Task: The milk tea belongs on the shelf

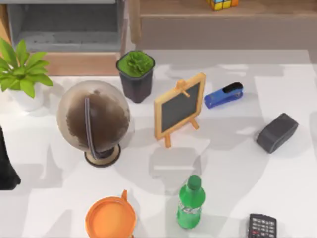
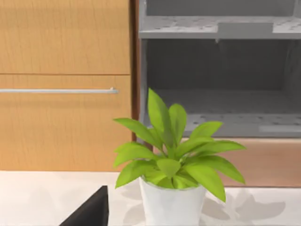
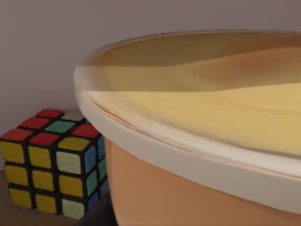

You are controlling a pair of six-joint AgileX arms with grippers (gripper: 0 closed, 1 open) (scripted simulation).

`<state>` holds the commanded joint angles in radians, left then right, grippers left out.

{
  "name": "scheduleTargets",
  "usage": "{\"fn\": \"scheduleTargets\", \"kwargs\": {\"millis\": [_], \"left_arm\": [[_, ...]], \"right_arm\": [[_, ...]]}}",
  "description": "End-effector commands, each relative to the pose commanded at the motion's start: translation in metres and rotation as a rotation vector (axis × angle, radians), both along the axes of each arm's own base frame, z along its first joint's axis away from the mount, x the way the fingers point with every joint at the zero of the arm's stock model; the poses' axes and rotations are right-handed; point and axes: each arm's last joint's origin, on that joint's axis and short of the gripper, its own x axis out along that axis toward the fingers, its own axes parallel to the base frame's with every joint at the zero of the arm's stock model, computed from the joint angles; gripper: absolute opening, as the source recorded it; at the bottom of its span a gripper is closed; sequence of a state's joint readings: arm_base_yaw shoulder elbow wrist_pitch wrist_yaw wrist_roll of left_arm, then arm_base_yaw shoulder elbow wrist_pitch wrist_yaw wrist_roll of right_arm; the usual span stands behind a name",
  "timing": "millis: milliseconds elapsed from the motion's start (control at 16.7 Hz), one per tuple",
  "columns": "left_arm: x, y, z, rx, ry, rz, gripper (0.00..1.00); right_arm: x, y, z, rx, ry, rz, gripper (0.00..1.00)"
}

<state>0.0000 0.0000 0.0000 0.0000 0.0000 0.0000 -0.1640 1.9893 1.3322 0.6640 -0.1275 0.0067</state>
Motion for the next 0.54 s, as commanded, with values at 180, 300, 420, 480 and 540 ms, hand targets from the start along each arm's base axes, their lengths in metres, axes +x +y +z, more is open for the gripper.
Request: {"fn": "scheduleTargets", "kwargs": {"millis": [180, 300, 420, 480, 540], "left_arm": [[0.0, 0.0, 0.0, 0.0, 0.0, 0.0, 1.0], [0.0, 0.0, 0.0, 0.0, 0.0, 0.0, 1.0], [0.0, 0.0, 0.0, 0.0, 0.0, 0.0, 1.0], [0.0, 0.0, 0.0, 0.0, 0.0, 0.0, 1.0], [0.0, 0.0, 0.0, 0.0, 0.0, 0.0, 1.0]], "right_arm": [[0.0, 0.0, 0.0, 0.0, 0.0, 0.0, 0.98], [0.0, 0.0, 0.0, 0.0, 0.0, 0.0, 1.0], [0.0, 0.0, 0.0, 0.0, 0.0, 0.0, 1.0], [0.0, 0.0, 0.0, 0.0, 0.0, 0.0, 1.0], [0.0, 0.0, 0.0, 0.0, 0.0, 0.0, 1.0]]}}
